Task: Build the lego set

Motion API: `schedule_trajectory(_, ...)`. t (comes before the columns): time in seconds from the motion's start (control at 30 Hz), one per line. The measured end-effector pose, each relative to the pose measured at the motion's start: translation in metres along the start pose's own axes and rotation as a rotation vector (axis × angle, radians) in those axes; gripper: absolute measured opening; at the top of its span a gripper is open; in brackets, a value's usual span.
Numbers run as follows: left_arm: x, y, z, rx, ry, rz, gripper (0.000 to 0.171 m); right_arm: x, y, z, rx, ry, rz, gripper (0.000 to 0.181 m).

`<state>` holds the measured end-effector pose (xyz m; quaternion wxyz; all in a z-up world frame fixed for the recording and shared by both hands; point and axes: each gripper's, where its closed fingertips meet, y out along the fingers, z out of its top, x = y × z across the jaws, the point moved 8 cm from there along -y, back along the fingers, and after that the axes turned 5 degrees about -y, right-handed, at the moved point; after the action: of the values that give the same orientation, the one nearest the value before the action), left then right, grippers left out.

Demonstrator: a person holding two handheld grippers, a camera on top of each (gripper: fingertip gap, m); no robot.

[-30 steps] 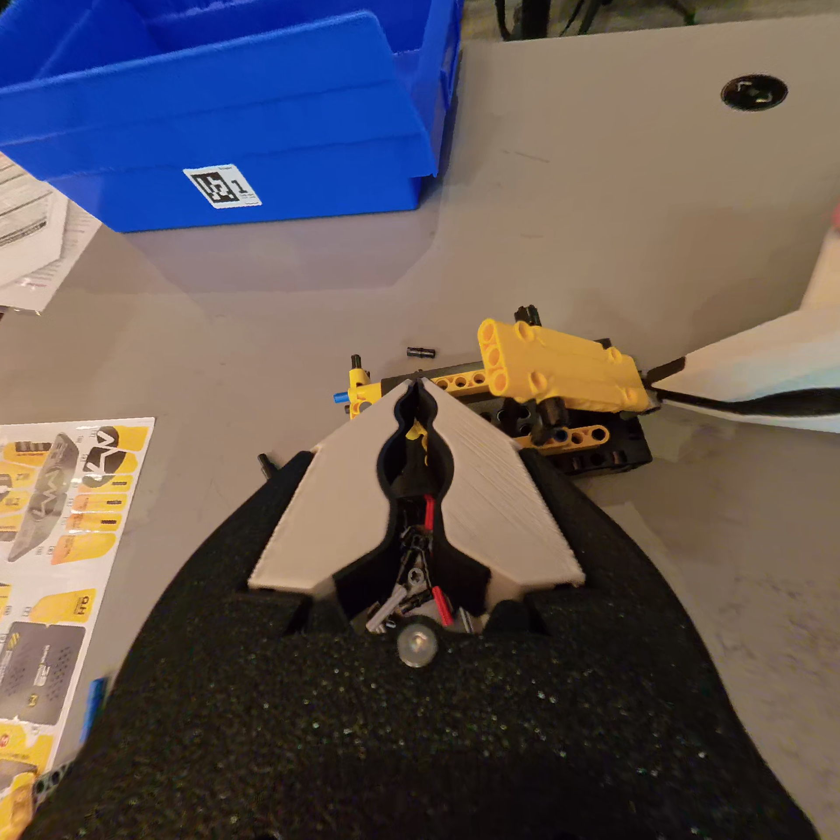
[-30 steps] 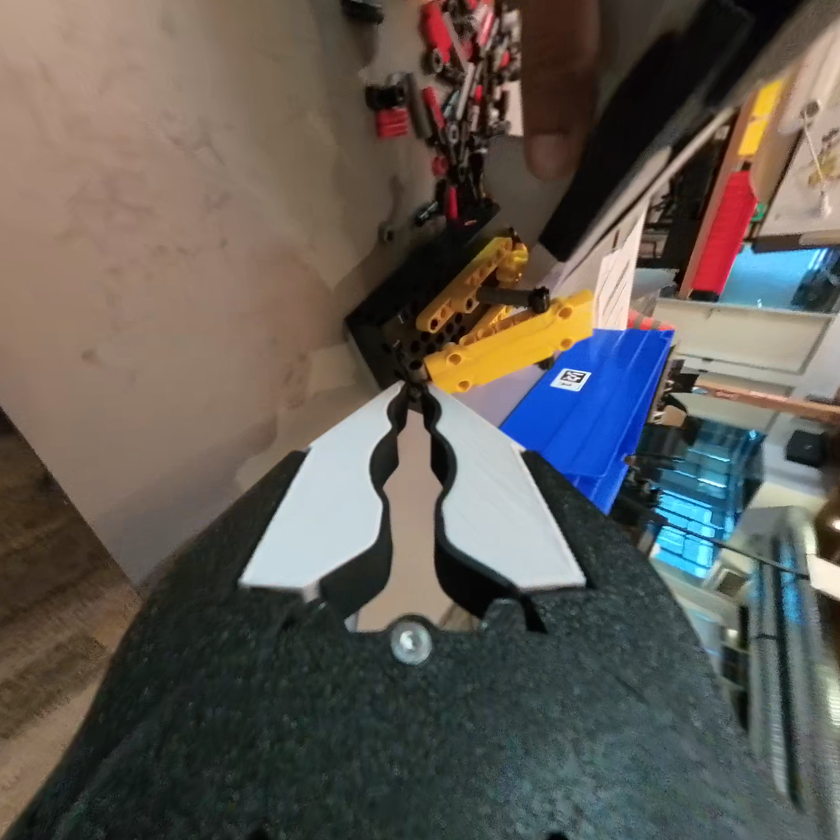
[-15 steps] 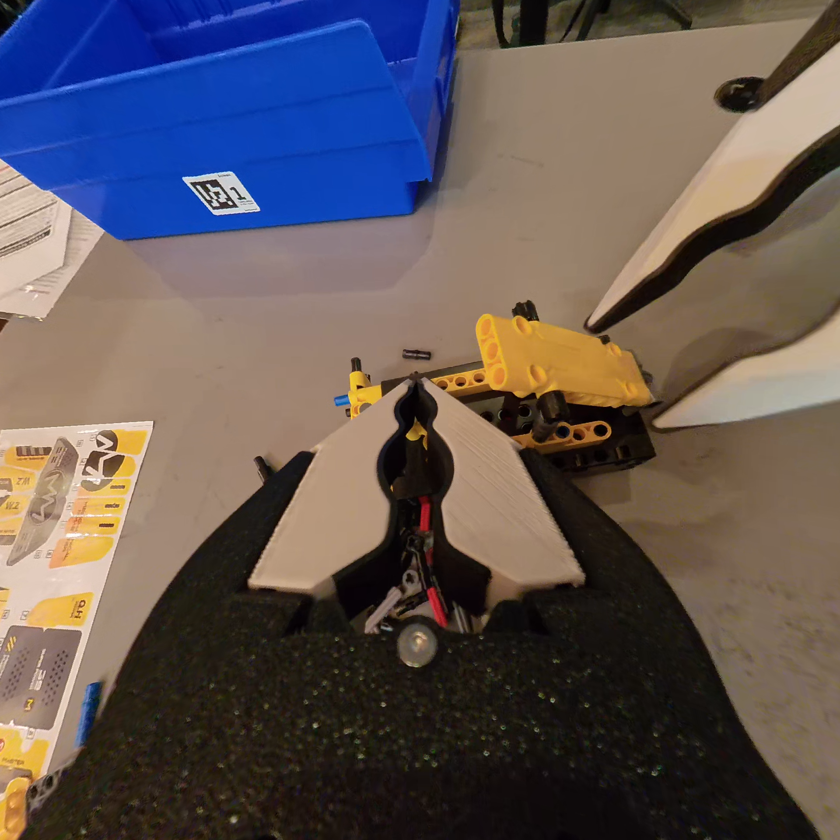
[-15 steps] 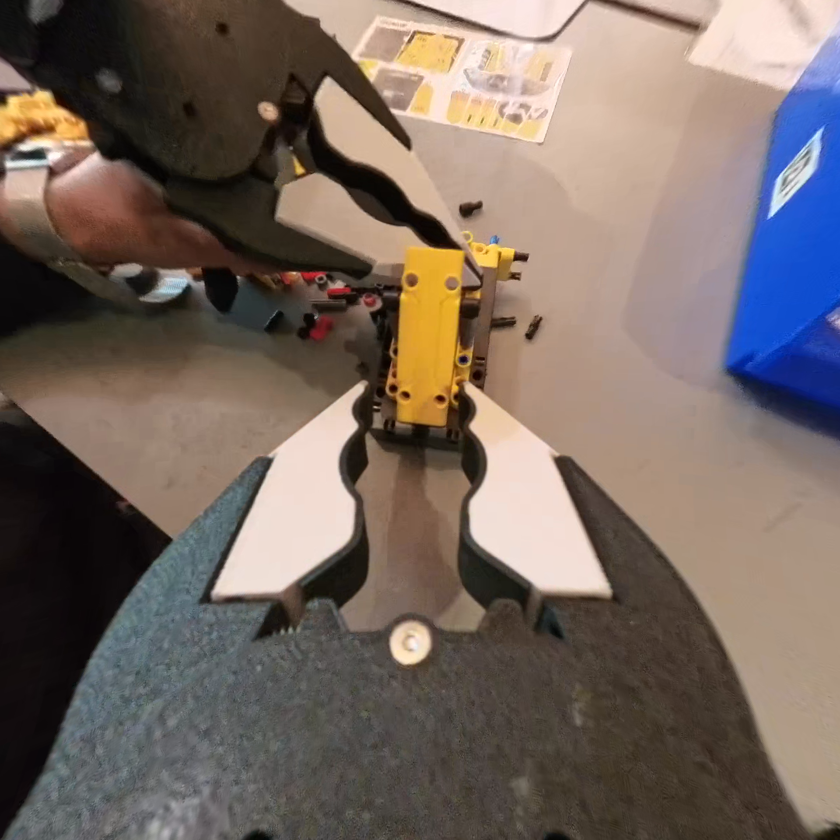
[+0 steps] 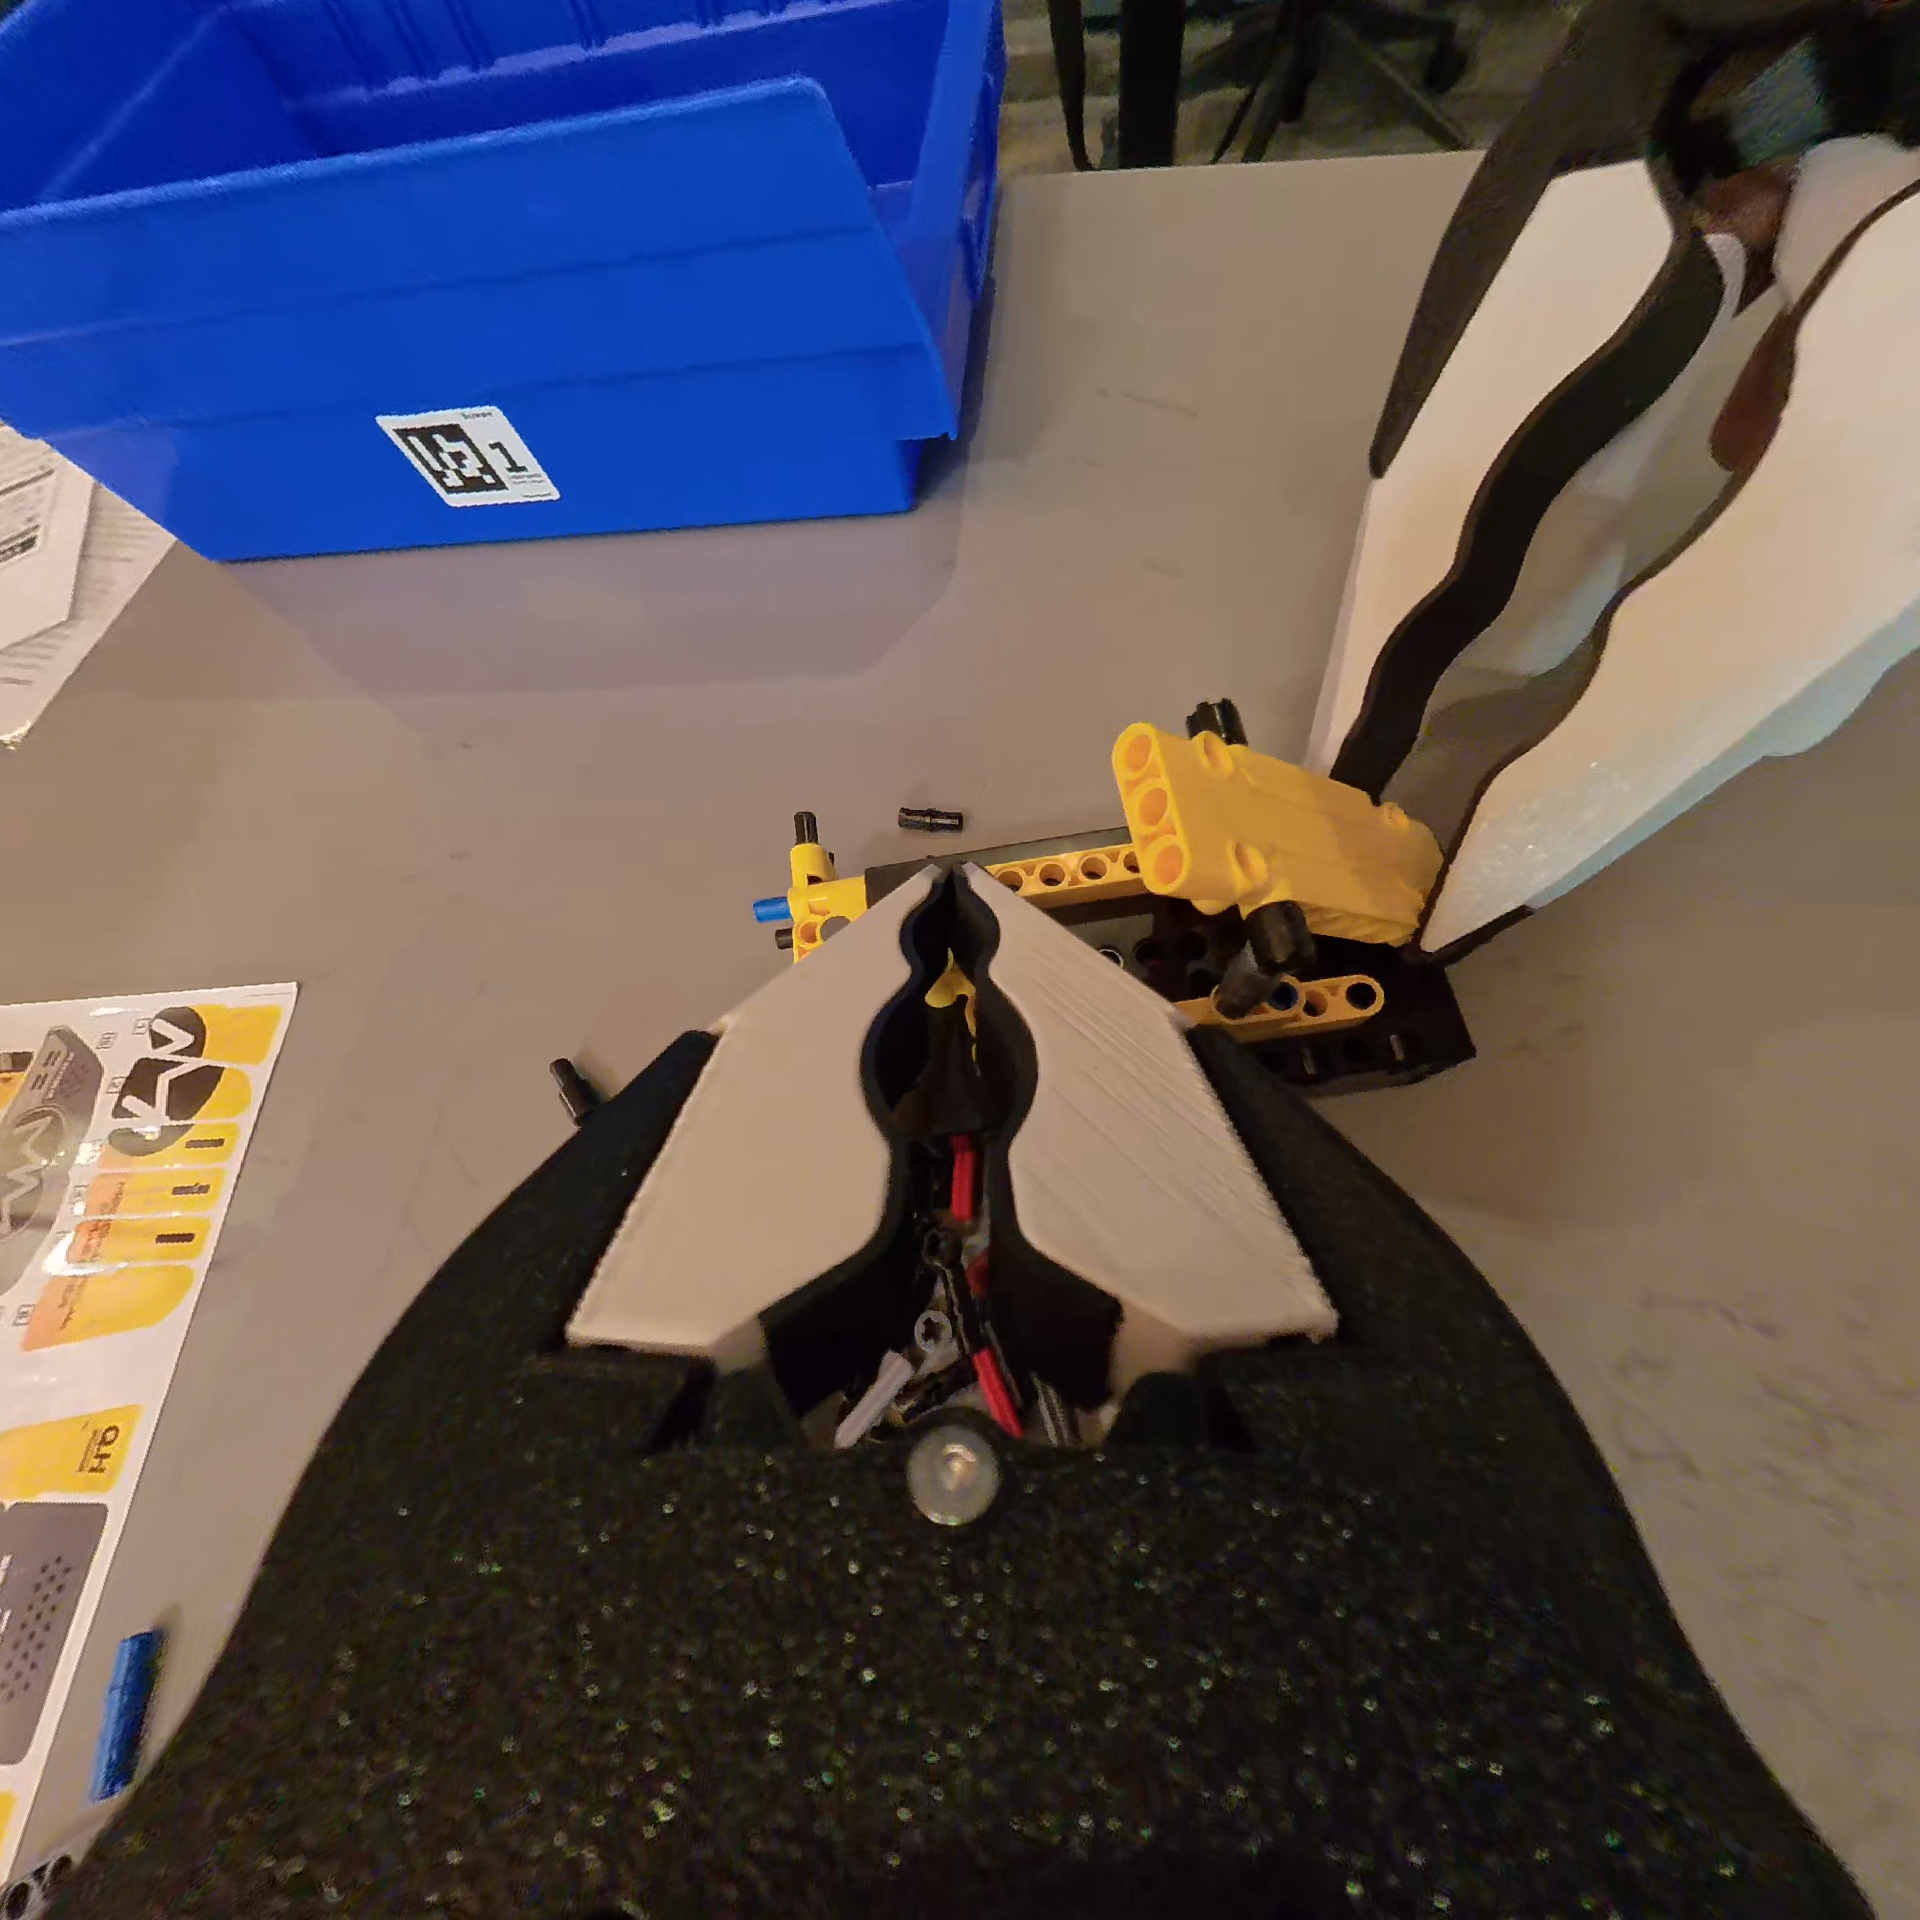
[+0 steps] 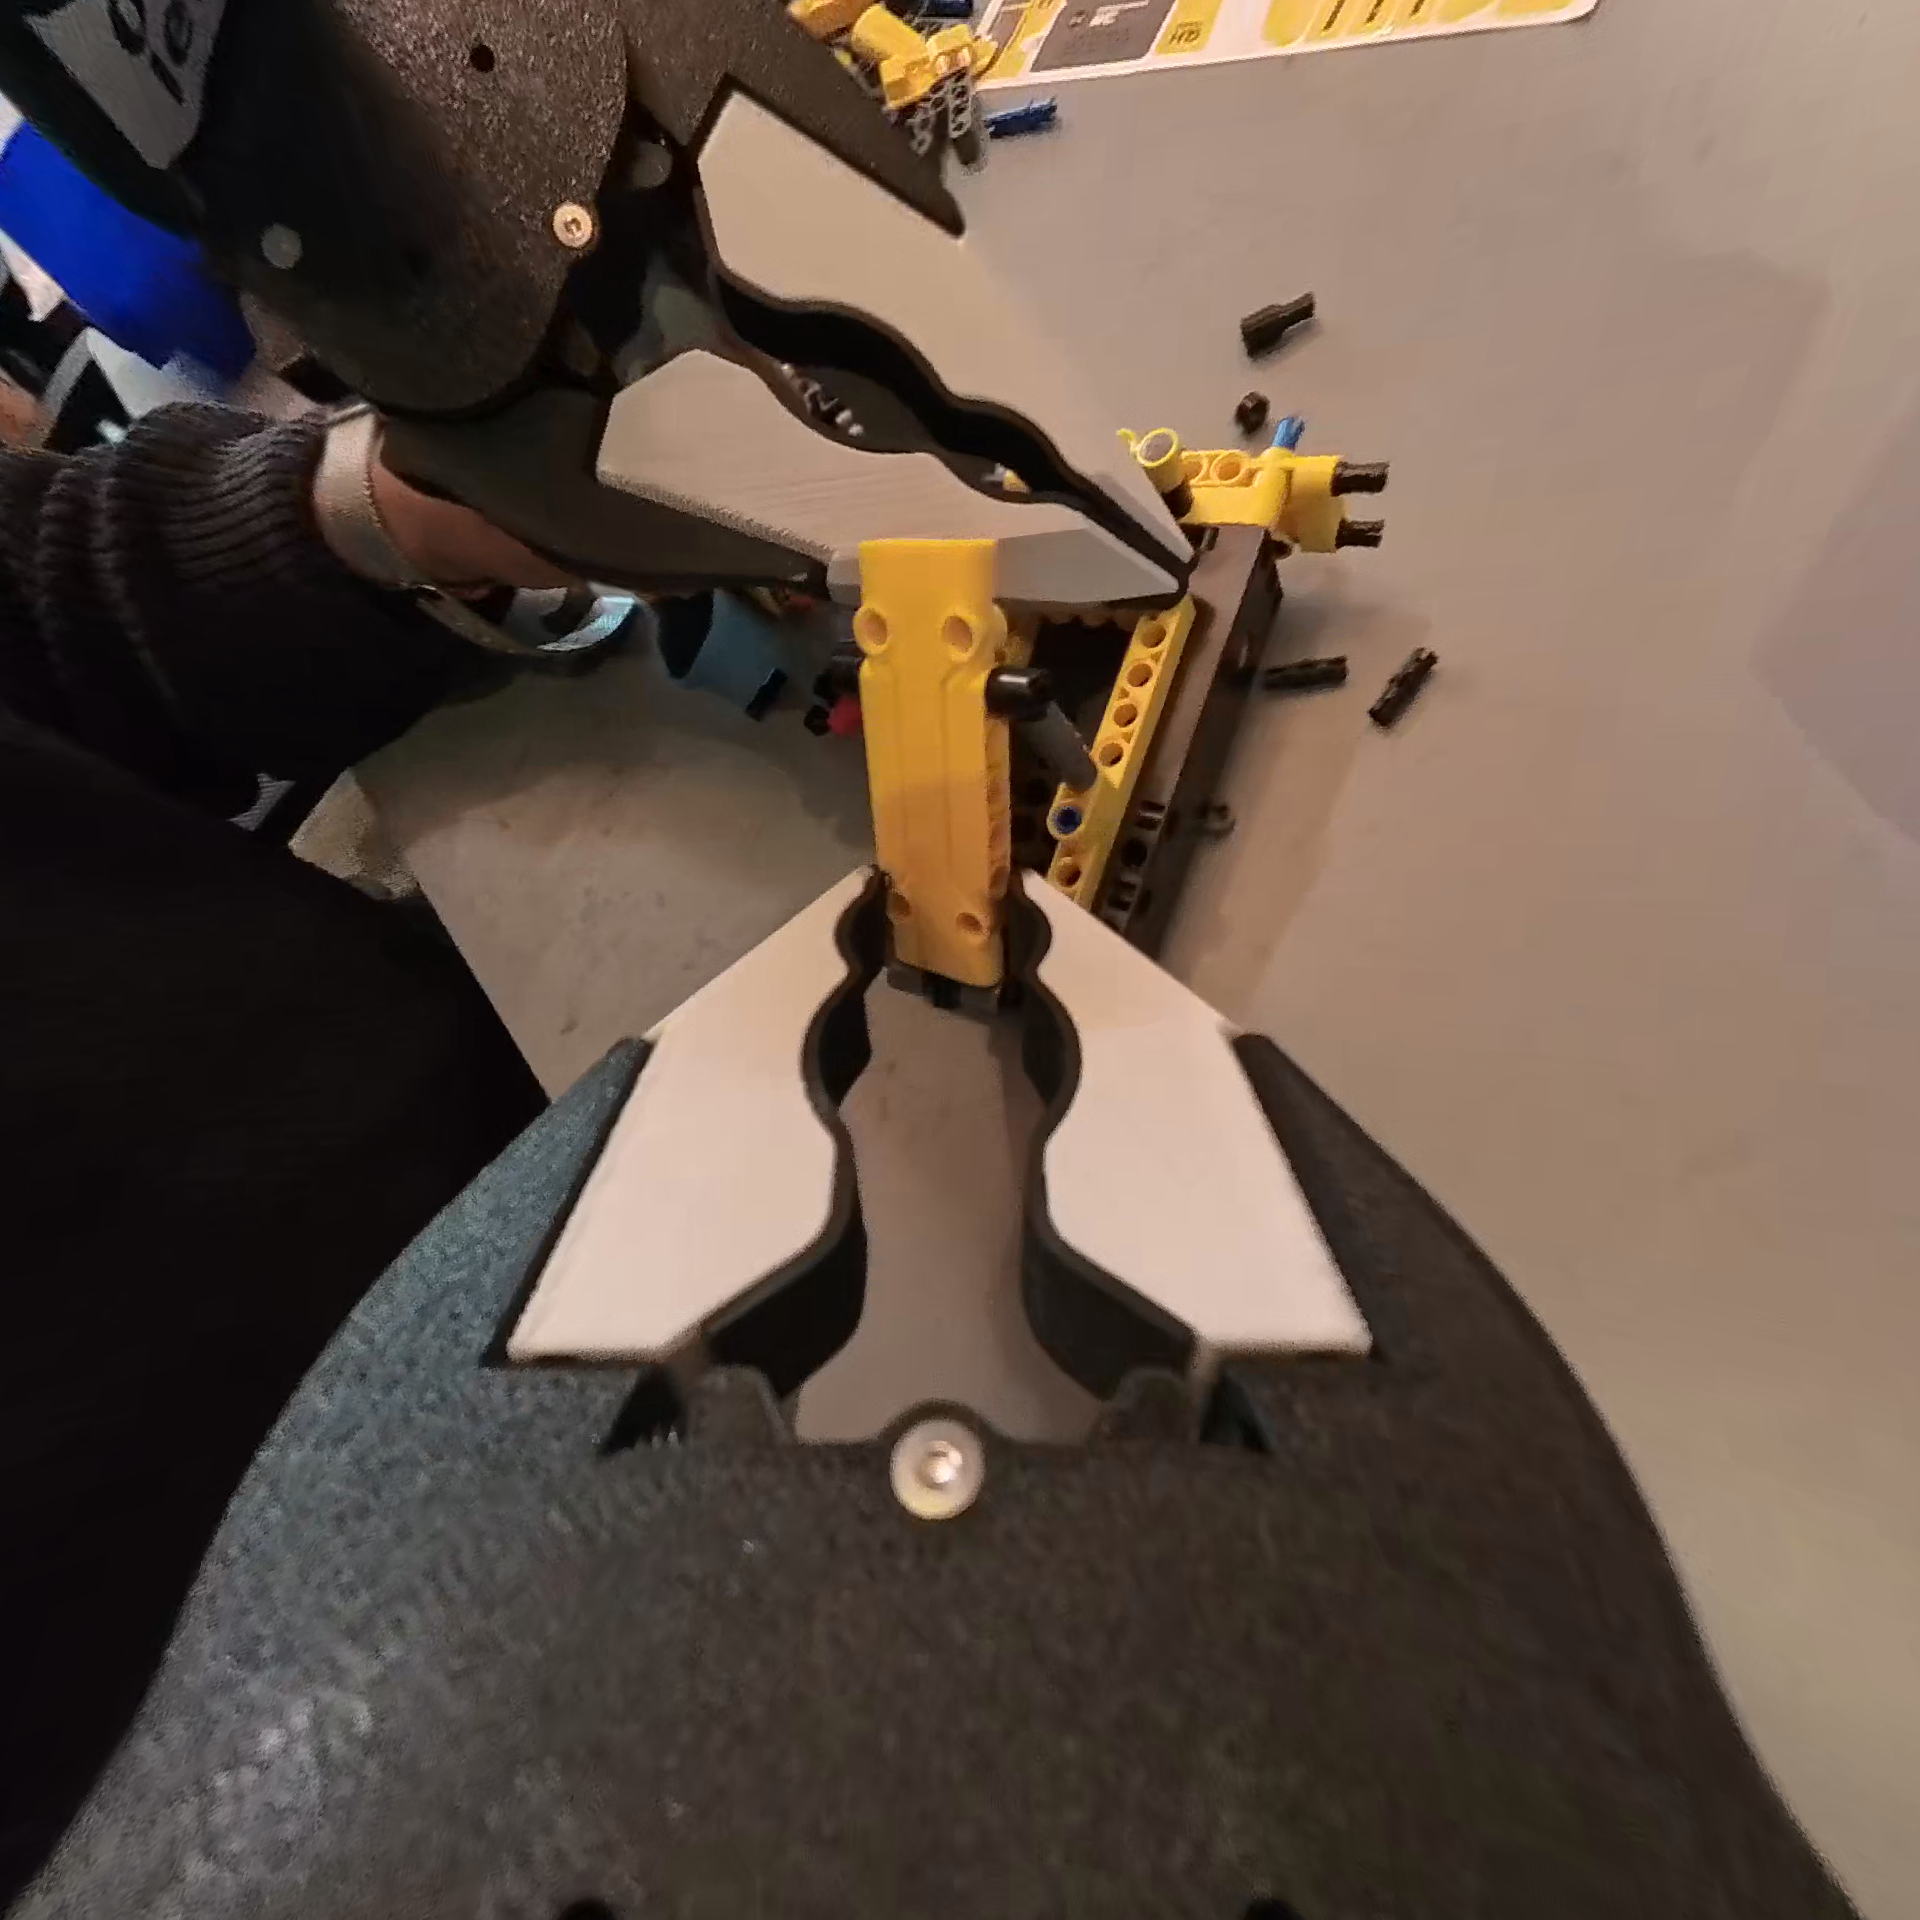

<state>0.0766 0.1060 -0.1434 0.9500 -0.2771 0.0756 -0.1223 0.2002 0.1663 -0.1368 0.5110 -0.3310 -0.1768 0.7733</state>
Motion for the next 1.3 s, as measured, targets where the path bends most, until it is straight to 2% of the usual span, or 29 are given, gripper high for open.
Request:
schedule_trajectory(0.13, 0.001, 0.002, 0.002, -0.015, 0.014, 0.013, 0.0, 0.0, 0.006, 0.003, -0.019, -0.002, 0.036, 0.022)
schedule_trajectory(0.37, 0.001, 0.003, 0.002, -0.018, 0.009, 0.012, 0.0, -0.005, 0.01, 0.006, -0.019, -0.01, -0.004, 0.022)
schedule_trajectory(0.87, 0.0, 0.003, 0.001, -0.002, -0.014, 0.001, 0.0, -0.016, 0.016, -0.011, 0.245, -0.122, -0.167, 0.022)
schedule_trajectory(1.07, -0.001, 0.002, 0.003, -0.016, 0.007, -0.003, 0.0, -0.016, 0.017, -0.012, 0.267, -0.094, -0.151, 0.023)
schedule_trajectory(1.23, 0.0, 0.0, 0.001, -0.004, 0.055, 0.011, 0.0, -0.014, 0.015, -0.013, 0.292, 0.027, -0.066, 0.024)
schedule_trajectory(1.3, 0.002, -0.002, 0.0, -0.005, 0.071, 0.01, 0.0, -0.017, 0.011, -0.016, 0.308, 0.034, -0.048, 0.034)
